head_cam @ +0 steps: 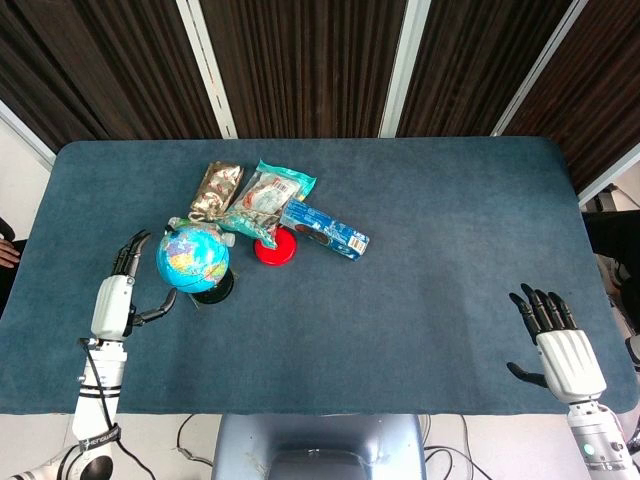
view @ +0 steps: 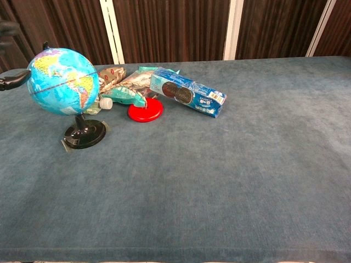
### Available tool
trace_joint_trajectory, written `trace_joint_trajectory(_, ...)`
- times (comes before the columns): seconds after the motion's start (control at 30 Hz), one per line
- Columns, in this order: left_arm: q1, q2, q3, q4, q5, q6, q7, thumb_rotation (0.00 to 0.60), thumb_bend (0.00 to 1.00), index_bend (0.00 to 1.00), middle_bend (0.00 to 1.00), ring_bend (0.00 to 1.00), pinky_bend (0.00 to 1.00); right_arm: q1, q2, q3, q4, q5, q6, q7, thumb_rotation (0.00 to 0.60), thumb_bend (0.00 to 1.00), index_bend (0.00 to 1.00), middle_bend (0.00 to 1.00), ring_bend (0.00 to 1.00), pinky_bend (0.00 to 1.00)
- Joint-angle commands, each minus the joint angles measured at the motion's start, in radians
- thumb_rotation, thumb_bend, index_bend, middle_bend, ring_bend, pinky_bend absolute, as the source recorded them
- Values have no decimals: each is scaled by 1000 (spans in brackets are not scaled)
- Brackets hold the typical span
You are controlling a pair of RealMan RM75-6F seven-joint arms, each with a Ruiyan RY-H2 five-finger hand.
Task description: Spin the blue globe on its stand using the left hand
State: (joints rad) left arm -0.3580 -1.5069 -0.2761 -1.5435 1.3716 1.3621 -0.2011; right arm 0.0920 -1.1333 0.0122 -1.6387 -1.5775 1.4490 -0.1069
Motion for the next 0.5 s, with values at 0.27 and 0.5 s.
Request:
trace_joint_trajectory(0.27,-43,-79,-32,41,-52,-5,40,523,319,0,0,0,10,-1,5,1,-2,1,2,7,600,151,0,0,0,0)
trace_joint_trajectory(0.5,-64,-113,-45,77,-77,-8,56,514,318,0,0,0,12,-3,8,1,0,-1,10,16,600,150,0,0,0,0)
